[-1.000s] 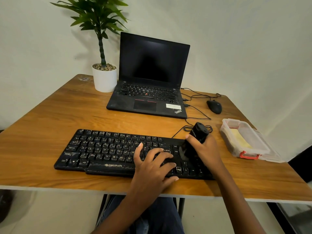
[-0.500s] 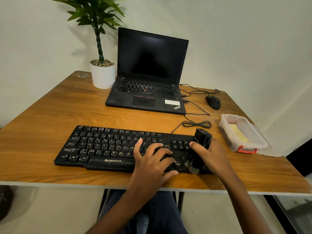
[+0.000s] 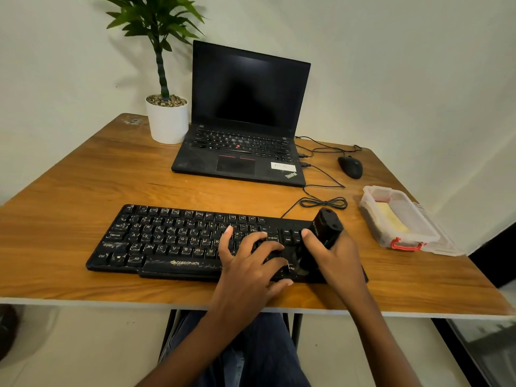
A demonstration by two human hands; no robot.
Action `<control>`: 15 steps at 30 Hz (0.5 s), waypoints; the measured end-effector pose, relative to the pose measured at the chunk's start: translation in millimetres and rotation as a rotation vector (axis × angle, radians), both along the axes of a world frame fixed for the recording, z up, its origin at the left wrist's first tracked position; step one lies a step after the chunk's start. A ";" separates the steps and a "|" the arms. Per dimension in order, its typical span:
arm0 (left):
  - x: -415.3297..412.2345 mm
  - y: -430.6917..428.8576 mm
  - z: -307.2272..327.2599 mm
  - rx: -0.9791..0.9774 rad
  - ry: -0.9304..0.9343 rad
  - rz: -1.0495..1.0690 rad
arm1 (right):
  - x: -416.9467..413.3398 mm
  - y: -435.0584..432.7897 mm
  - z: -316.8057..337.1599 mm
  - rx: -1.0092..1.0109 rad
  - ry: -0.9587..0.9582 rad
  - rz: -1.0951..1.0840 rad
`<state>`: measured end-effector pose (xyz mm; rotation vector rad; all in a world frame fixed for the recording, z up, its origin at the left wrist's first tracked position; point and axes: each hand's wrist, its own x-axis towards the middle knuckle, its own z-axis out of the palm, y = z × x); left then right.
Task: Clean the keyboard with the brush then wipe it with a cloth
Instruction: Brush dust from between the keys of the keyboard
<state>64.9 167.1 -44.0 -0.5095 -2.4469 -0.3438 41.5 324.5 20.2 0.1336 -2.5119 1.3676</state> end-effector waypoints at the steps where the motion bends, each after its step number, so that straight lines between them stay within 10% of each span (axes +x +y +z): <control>1: 0.3 0.1 0.1 0.003 -0.002 0.001 | 1.4 -2.4 -1.3 -0.009 0.011 0.002; 15: 1.5 -0.2 1.6 0.002 -0.046 0.071 | 9.0 -0.9 -4.5 -0.105 -0.049 0.050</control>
